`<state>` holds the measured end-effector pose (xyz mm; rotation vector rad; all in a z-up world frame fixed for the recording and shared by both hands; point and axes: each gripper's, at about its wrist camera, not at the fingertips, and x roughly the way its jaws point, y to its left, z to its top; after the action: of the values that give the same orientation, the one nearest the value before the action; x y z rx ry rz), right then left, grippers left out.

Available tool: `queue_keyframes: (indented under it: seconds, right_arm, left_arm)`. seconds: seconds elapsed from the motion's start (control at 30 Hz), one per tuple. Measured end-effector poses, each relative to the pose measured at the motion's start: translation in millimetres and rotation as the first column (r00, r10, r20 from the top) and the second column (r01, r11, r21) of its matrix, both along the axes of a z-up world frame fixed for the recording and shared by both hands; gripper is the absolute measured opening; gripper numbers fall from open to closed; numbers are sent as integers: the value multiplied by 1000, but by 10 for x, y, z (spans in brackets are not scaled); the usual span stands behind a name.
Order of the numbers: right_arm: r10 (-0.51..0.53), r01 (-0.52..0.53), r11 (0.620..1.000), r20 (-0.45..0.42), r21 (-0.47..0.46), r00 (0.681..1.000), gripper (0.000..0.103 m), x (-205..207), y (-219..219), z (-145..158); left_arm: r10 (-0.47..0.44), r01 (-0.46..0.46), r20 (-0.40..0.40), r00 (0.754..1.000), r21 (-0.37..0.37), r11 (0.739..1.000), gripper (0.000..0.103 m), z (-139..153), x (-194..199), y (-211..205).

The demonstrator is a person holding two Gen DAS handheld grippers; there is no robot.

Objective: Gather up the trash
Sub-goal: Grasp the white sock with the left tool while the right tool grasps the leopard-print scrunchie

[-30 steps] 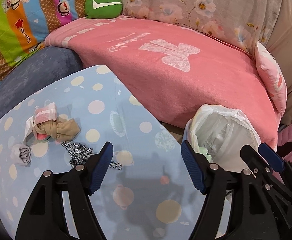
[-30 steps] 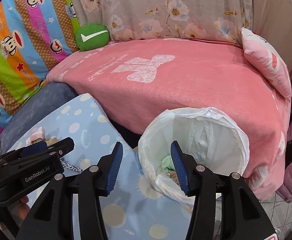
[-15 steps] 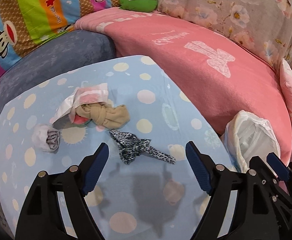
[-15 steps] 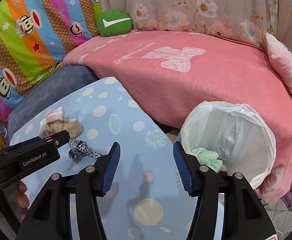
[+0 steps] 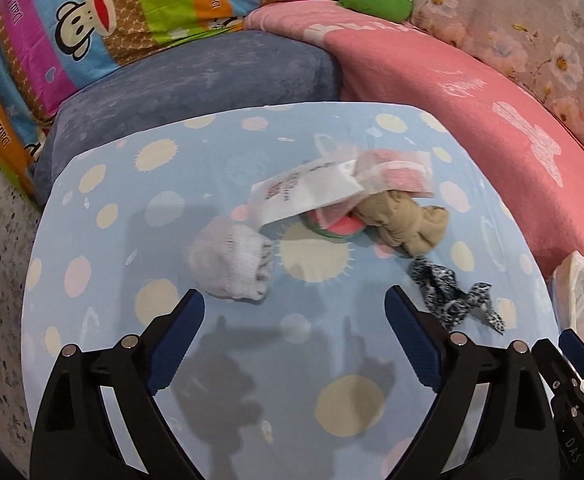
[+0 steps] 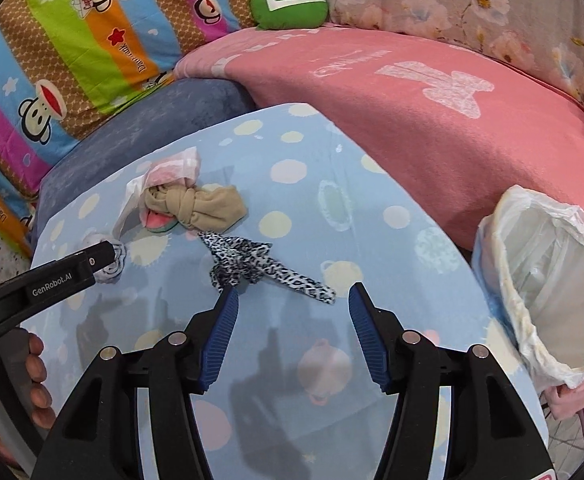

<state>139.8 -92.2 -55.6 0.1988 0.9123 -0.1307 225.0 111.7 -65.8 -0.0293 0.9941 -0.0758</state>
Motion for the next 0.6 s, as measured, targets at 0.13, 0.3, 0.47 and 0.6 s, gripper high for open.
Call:
queue_keyframes:
  seconds: [0.13, 0.3, 0.47, 0.6]
  right_arm:
    - [15, -15, 1000, -22, 10, 1000, 56, 206, 169, -120]
    - [1, 0, 1000, -39, 15, 999, 56, 468, 244, -237]
    - [-21, 24, 999, -69, 42, 997, 56, 652, 226, -384]
    - [-19, 25, 997, -99, 67, 995, 49, 702, 220, -500]
  left_arm:
    - [36, -37, -28, 999, -9, 999, 87, -120, 162, 276]
    - [56, -58, -62, 997, -40, 997, 87, -277, 355, 488]
    - [31, -45, -118, 993, -117, 992, 66, -438, 492, 544]
    - [7, -24, -121, 993, -136, 990, 52, -481, 504, 513]
